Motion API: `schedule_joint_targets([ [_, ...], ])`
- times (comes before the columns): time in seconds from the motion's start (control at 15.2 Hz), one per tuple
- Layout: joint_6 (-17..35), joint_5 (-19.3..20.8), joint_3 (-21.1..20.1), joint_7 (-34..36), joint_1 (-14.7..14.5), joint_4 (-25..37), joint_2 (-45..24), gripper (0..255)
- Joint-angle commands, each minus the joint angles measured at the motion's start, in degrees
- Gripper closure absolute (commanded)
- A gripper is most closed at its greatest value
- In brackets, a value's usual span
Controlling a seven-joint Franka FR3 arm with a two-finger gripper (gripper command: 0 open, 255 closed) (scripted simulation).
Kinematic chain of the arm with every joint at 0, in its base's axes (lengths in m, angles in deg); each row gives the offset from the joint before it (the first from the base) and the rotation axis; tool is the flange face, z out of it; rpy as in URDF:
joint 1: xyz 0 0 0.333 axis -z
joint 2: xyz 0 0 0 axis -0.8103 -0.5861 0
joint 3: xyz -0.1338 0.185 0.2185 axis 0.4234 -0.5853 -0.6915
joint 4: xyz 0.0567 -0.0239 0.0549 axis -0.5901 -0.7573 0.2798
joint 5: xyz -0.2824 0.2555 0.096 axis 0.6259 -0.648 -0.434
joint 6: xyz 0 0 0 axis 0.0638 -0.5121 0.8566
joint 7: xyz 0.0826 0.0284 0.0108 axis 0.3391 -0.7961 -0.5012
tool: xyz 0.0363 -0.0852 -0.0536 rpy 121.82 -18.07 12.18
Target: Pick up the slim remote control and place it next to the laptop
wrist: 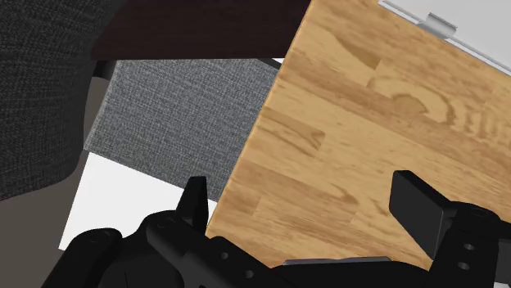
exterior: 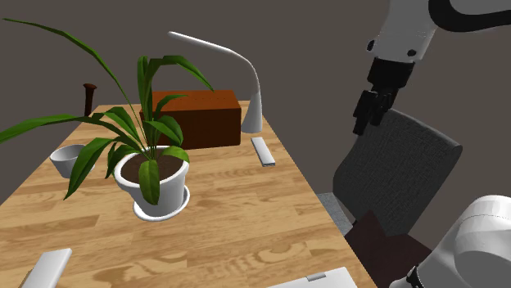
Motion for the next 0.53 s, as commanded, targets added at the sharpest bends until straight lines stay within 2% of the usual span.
schedule_joint_targets([
  [0.0,0.0,0.0,0.0,0.0,0.0,0.0,0.0,0],
  [0.46,11.74,0.16,-1.69,2.7,1.31,0.32,-11.84,0],
])
